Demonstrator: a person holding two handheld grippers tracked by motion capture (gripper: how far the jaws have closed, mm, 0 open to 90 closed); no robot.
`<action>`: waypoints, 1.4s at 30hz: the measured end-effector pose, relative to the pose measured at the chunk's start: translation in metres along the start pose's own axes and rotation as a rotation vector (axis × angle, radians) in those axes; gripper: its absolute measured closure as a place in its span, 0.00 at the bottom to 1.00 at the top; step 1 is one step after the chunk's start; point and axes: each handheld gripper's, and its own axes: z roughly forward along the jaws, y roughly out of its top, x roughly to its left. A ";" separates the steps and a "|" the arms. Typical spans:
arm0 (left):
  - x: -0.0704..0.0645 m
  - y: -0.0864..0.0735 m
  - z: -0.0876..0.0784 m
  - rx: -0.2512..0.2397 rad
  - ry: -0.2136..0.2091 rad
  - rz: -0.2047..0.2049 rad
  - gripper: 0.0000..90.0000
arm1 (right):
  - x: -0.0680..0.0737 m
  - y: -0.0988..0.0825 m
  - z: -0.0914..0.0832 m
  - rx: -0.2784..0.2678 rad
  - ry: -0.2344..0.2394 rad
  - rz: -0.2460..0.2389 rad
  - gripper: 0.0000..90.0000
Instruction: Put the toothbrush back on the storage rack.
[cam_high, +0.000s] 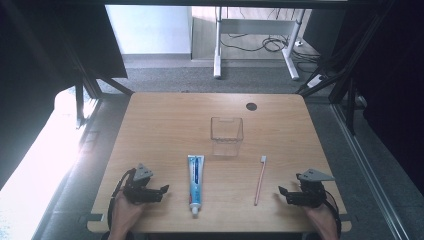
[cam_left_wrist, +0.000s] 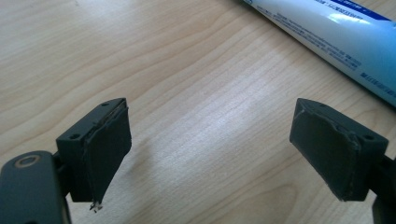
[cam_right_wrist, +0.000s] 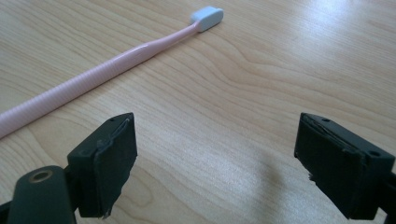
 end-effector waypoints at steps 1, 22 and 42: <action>0.002 -0.002 0.000 -0.011 -0.016 -0.020 0.14 | 0.000 0.000 0.000 -0.001 0.001 0.000 0.14; 0.003 -0.001 0.000 -0.031 -0.008 -0.058 0.15 | 0.000 -0.001 0.003 0.018 0.025 -0.014 0.11; -0.002 -0.001 0.001 -0.046 -0.009 -0.023 0.15 | 0.008 0.010 0.006 0.063 0.096 -0.025 0.03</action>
